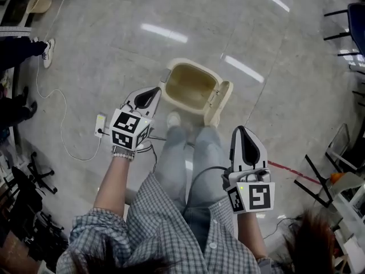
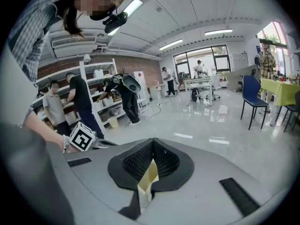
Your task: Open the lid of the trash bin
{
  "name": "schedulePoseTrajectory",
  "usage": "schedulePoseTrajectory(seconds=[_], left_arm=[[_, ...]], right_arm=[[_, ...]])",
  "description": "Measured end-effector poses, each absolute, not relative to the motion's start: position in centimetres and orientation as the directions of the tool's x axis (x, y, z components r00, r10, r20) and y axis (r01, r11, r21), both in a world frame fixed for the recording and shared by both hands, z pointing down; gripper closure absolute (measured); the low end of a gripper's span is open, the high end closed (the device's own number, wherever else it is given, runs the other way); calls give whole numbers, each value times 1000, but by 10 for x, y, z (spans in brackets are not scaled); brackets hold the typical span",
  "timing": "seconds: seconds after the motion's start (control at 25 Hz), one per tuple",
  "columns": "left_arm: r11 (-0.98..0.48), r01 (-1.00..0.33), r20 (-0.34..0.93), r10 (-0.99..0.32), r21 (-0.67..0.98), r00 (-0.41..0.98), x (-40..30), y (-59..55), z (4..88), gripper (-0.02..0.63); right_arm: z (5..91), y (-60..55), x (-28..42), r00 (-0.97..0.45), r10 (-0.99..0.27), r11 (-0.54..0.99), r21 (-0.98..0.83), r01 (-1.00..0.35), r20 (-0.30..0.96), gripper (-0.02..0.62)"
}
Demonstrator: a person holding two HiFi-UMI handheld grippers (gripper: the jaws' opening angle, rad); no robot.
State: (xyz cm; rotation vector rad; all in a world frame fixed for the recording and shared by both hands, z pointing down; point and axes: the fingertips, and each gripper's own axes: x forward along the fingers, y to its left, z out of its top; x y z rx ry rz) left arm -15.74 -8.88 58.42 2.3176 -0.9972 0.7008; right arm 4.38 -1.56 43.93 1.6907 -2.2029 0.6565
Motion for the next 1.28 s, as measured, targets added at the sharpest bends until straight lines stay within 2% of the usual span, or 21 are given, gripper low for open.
schedulePoseTrajectory(seconds=[0.76,1.28], left_arm=[[-587,-800,467,-676,126,570,-156,-83,387,601],[-575,-813,328,-755,85,568,-142,-66,300,601]], right_arm=[[316,-51,82,-275,-901,260,-88,-962,335,578],[251,-68,70,-362,-911,365,-26,-931,198,578]])
